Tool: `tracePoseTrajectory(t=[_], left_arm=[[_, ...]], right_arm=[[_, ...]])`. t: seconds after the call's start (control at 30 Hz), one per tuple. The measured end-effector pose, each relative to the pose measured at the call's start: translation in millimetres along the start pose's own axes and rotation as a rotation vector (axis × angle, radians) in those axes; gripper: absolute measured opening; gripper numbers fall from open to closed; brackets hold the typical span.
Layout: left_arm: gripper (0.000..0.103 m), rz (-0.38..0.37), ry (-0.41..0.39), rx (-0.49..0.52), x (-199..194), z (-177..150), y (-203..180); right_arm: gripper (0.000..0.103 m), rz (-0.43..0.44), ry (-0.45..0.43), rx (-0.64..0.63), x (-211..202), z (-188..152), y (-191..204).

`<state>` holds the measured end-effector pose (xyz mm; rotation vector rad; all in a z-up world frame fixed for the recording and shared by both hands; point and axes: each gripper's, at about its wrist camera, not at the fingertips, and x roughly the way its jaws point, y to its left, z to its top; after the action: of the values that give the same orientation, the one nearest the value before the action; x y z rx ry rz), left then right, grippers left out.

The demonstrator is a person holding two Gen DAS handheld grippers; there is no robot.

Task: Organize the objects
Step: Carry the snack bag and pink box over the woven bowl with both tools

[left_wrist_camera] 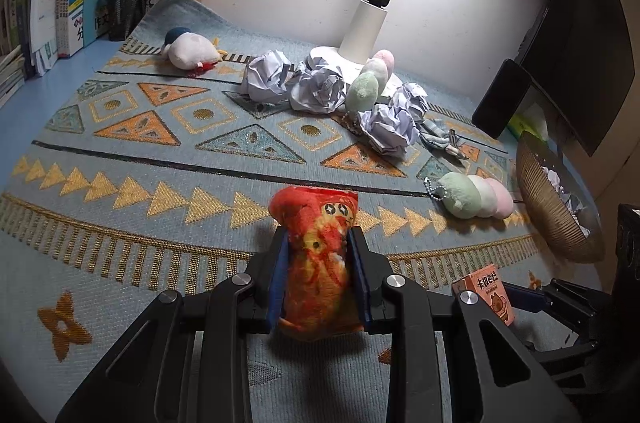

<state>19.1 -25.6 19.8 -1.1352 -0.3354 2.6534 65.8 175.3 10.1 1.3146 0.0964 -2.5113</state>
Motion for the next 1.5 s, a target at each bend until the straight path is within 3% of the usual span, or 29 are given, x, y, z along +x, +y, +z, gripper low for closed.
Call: tracePoseTrajectory(t=[0.33, 0.47, 0.8, 1.0, 1.27, 1.3, 1.33, 1.37, 1.43, 1.5], left_arm=[[0.025, 0.029, -0.024, 0.068, -9, -5, -18], [0.025, -0.028, -0.021, 0.08, -16, -13, -40], [0.025, -0.092, -0.07, 0.187, -34, 1, -120], [0.025, -0.267, -0.074, 0.234, -33, 24, -180], [0.025, -0.398, -0.025, 0.283, 3, 45, -266], [0.025, -0.412, -0.012, 0.286, 9, 45, -276], [0.026, -0.424, 0.001, 0.284, 15, 46, -284], [0.027, -0.429, 0.011, 0.281, 20, 46, -292], [0.048, -0.46, 0.035, 0.271, 29, 46, -302], [0.049, -0.497, 0.055, 0.271, 33, 45, -306]], right_arm=[[0.043, 0.03, -0.085, 0.074, -38, -1, -26], [0.043, 0.006, -0.167, 0.085, -73, 5, -44], [0.043, -0.095, -0.367, 0.263, -158, 9, -137], [0.043, -0.176, -0.435, 0.38, -189, 7, -191], [0.043, -0.205, -0.417, 0.506, -194, 3, -245], [0.045, -0.199, -0.391, 0.523, -190, 4, -250], [0.056, -0.181, -0.372, 0.54, -187, 4, -255], [0.062, -0.164, -0.374, 0.558, -187, 1, -260], [0.062, -0.175, -0.392, 0.584, -190, -4, -263], [0.062, -0.175, -0.4, 0.59, -194, -9, -263]])
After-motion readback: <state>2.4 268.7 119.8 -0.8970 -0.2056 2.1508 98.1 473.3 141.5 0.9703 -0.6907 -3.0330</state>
